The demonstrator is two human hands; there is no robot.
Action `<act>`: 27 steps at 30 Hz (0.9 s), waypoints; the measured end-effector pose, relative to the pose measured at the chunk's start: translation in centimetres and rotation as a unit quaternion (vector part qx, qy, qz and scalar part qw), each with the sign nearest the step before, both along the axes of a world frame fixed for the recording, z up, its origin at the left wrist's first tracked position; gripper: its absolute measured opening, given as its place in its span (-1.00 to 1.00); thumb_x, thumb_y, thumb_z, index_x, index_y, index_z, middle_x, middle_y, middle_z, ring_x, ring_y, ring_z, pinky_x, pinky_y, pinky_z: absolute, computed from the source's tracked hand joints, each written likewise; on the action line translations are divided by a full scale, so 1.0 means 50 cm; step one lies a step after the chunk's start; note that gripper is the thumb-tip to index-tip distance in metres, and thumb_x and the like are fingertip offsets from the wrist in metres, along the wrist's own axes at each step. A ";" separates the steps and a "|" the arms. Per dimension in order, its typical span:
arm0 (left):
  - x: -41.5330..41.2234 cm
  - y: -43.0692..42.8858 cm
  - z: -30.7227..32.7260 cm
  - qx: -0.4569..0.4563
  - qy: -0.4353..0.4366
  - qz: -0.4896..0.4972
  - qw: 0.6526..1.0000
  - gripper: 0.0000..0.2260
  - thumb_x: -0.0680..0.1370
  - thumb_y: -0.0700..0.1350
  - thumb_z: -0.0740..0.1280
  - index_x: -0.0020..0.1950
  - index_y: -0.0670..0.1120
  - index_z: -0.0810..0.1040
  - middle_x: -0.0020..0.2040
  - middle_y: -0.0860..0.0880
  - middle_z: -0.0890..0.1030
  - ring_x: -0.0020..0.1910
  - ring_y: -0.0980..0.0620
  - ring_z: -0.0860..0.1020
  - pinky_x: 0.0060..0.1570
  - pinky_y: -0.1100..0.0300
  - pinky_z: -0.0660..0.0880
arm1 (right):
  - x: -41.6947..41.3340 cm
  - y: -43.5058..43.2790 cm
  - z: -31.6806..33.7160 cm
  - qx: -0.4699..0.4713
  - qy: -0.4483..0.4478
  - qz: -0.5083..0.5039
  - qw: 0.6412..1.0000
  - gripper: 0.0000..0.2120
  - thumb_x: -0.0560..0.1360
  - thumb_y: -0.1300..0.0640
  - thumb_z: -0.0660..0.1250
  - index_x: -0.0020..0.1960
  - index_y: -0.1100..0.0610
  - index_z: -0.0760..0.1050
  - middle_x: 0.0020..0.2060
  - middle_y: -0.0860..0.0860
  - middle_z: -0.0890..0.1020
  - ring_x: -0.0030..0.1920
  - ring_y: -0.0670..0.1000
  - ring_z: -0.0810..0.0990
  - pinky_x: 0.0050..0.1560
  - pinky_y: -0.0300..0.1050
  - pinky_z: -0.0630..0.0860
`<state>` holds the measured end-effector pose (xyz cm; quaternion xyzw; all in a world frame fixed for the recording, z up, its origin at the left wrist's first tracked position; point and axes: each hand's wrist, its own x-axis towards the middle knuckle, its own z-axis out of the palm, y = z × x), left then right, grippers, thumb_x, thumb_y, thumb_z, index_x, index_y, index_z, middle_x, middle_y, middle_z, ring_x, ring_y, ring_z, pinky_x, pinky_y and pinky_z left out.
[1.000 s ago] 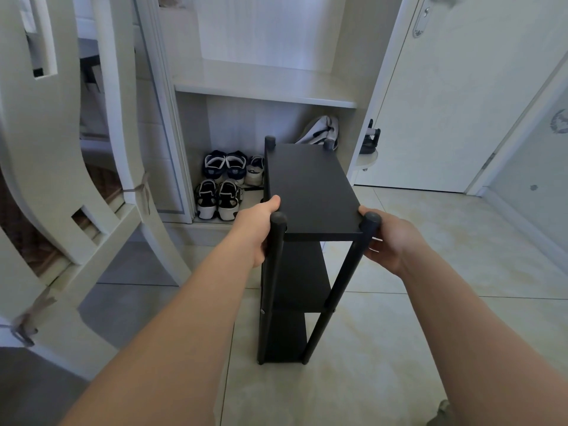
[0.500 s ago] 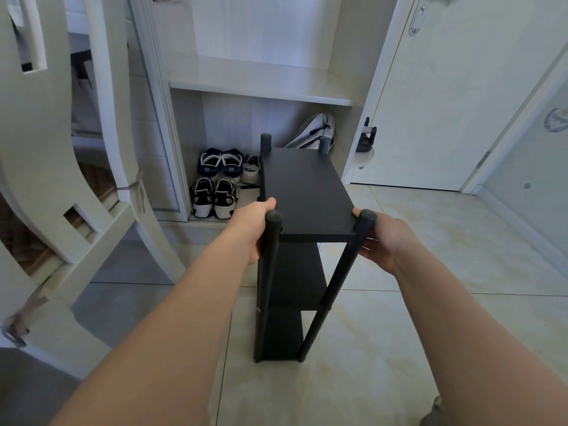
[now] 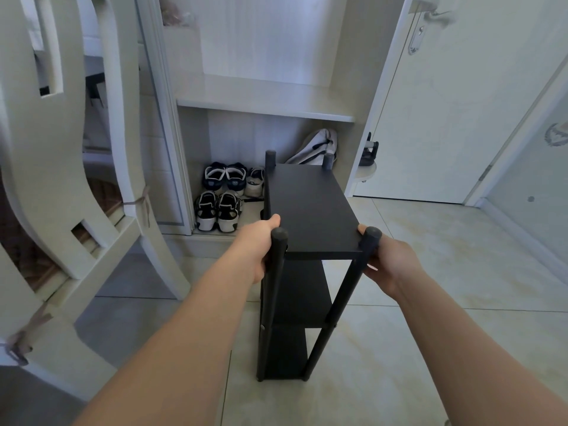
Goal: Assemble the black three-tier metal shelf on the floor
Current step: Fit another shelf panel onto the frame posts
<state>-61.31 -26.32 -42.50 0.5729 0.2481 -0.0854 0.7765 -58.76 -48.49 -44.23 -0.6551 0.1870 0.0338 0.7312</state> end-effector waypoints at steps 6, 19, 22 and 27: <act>0.001 -0.003 -0.001 0.006 0.013 0.000 1.000 -0.75 0.65 0.05 0.30 0.11 -0.13 0.54 -0.09 -0.09 0.60 -0.11 -0.06 0.56 0.01 0.03 0.51 | -0.004 0.002 0.007 0.006 0.004 -0.001 1.000 -0.82 0.50 0.04 0.51 -0.09 0.17 0.64 -0.39 0.01 0.66 -0.26 0.06 0.59 -0.31 -0.11 0.57; -0.028 0.045 -0.003 0.090 0.006 -0.046 0.995 -0.54 0.63 0.27 0.12 0.07 -0.03 0.65 -0.10 -0.07 0.74 0.01 -0.10 0.65 0.12 -0.06 0.50 | -0.043 -0.022 0.050 -0.202 -0.138 -0.017 0.969 -0.78 0.62 -0.12 0.26 0.04 -0.01 0.58 -0.03 -0.03 0.68 0.01 0.01 0.66 0.05 0.00 0.58; -0.040 0.057 -0.019 0.159 -0.019 -0.065 0.985 -0.67 0.67 -0.02 0.07 0.23 0.01 0.60 0.02 -0.03 0.71 0.12 -0.05 0.59 0.18 -0.06 0.41 | -0.061 -0.035 0.061 -0.283 -0.265 0.019 0.922 -0.83 0.62 -0.01 0.31 0.19 -0.13 0.56 0.07 -0.19 0.61 0.09 -0.20 0.57 0.06 -0.19 0.48; -0.064 0.074 -0.074 0.314 -0.037 -0.271 0.909 -0.59 0.58 -0.35 0.18 0.34 -0.01 0.49 0.07 0.04 0.61 0.00 0.13 0.52 -0.12 0.23 0.44 | -0.089 -0.028 0.050 -0.489 -0.377 0.124 0.777 -0.60 0.57 0.16 0.41 0.39 0.00 0.54 0.37 -0.02 0.51 0.43 0.02 0.36 0.44 -0.10 0.23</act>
